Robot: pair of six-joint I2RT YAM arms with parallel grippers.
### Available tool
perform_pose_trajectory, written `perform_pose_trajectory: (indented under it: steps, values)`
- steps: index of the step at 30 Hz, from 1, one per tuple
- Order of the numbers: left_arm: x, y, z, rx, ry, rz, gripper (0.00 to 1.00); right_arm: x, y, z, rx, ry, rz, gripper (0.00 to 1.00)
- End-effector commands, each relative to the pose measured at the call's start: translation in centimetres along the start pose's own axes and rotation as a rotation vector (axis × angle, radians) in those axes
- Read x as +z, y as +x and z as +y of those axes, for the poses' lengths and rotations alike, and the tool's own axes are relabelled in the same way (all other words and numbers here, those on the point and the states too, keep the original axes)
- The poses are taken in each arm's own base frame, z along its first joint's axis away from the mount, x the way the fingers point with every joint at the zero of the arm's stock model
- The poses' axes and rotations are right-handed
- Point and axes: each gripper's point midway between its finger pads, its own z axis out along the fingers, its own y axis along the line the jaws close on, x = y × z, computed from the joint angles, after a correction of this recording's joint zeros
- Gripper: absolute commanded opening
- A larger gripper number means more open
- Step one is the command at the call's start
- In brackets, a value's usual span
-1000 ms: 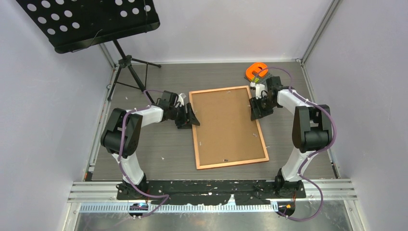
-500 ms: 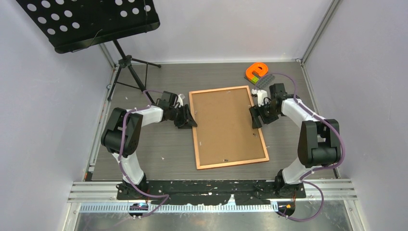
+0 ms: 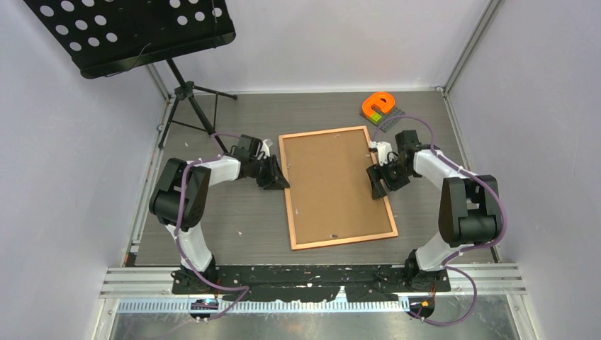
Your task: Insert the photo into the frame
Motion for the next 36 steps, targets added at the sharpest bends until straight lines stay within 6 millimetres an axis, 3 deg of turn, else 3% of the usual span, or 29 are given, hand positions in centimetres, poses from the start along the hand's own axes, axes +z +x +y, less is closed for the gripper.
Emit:
perform_pose_trajectory:
  steps: [1,8,36]
  values:
    - [1.0,2.8,3.1,-0.032,-0.097,0.084,0.26,-0.4,-0.7,0.2,-0.032,-0.003,-0.036,0.76]
    - [1.0,2.7,3.0,-0.029,-0.089,0.084,0.20,-0.1,-0.5,0.0,-0.026,0.002,-0.028,0.71]
    - [1.1,2.8,3.0,-0.034,-0.085,0.090,0.17,0.8,-0.1,-1.1,-0.002,0.053,-0.009,0.61]
